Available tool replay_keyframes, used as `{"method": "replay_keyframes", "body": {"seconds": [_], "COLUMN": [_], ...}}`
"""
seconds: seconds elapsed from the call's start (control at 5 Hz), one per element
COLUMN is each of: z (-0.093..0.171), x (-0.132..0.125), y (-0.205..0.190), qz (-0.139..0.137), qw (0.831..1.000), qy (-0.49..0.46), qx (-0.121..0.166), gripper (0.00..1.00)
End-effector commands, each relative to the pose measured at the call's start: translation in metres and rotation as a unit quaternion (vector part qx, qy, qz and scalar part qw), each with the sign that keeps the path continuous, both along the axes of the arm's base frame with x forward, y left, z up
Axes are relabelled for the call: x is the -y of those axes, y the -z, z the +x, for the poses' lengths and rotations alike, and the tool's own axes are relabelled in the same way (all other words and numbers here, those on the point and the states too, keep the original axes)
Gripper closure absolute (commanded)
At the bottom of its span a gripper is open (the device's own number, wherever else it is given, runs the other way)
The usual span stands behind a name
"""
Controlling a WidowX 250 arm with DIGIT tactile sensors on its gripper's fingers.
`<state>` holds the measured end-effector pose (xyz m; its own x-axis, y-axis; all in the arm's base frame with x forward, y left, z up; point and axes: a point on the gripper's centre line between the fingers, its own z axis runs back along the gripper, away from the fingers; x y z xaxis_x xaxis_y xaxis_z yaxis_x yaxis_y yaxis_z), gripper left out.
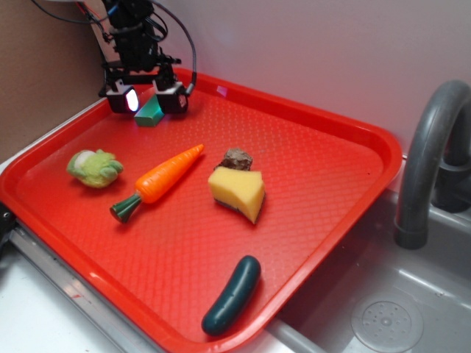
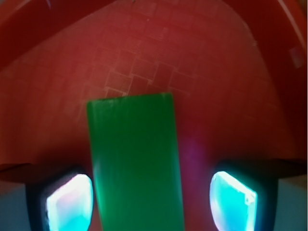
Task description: Grab the green block.
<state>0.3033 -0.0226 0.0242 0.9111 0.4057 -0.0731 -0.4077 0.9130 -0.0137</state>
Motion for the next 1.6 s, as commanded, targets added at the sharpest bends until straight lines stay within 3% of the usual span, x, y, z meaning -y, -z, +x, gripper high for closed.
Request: {"method": "replay_keyframes", "body": {"seconds": [0.0, 0.2, 0.6, 0.8, 1.0, 1.2, 1.4], "z": [0.005, 0.002, -0.021, -0.033, -0.039, -0.058, -0.058], "x": [0.007, 0.009, 0.015, 0.019, 0.025, 0.024, 0.022], "y": [-0.002, -0.014, -0.11, -0.157, -0.191, -0.232, -0.233], "qz": [0.006, 0.015, -0.031, -0.065, -0.093, -0.078, -0.075], "qw": [0.999, 0.999, 0.989, 0.975, 0.96, 0.952, 0.941], "qy": [0.014, 0.039, 0.131, 0.19, 0.249, 0.265, 0.288], "qx": [0.029, 0.03, 0.061, 0.093, 0.092, 0.133, 0.161], "gripper": [1.0, 1.0, 1.0, 1.0, 1.0, 1.0, 1.0]}}
